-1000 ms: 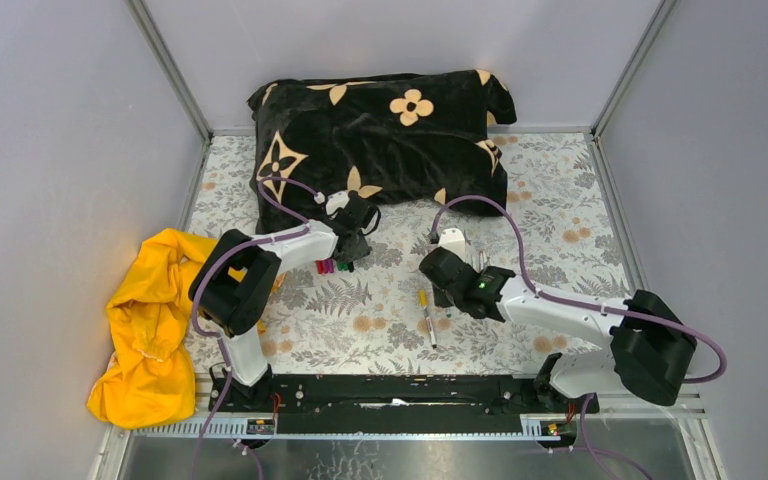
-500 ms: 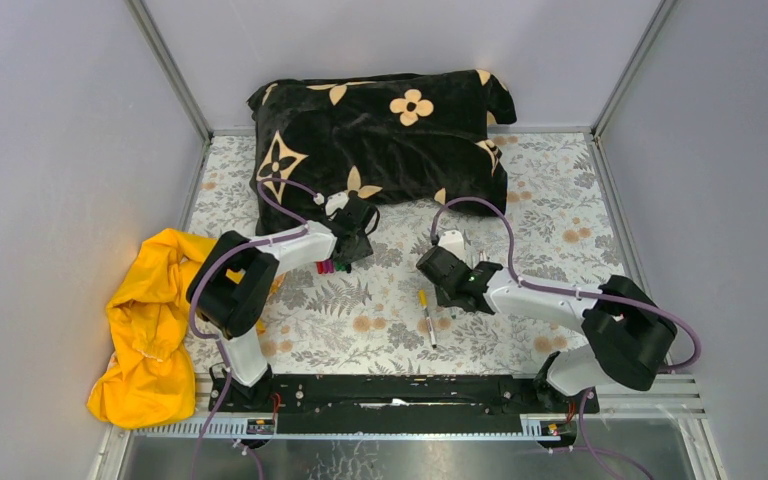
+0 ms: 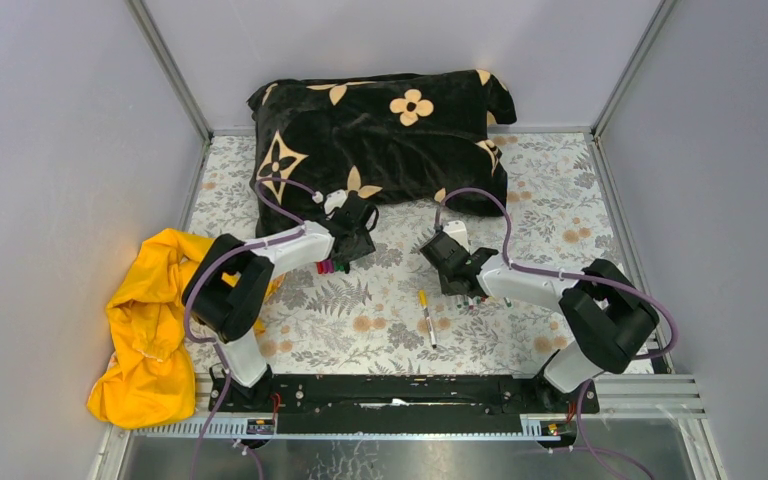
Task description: Open the pen caps
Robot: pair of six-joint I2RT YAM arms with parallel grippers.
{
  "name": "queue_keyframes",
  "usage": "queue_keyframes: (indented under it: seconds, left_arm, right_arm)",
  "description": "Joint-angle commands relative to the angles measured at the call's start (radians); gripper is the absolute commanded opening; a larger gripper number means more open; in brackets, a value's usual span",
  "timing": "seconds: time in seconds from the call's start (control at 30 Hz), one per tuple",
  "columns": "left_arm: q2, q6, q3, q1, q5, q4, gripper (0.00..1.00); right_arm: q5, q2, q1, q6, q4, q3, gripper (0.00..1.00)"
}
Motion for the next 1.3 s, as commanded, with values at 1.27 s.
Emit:
queue_keyframes:
  seconds: [1.27]
  left_arm:
    - [-0.190,-0.039,-0.046,-0.056,0.056,0.068,0.59]
  right_arm:
    - [0.001,-0.217,0.034,-0.055,-0.099,0.058,0.41]
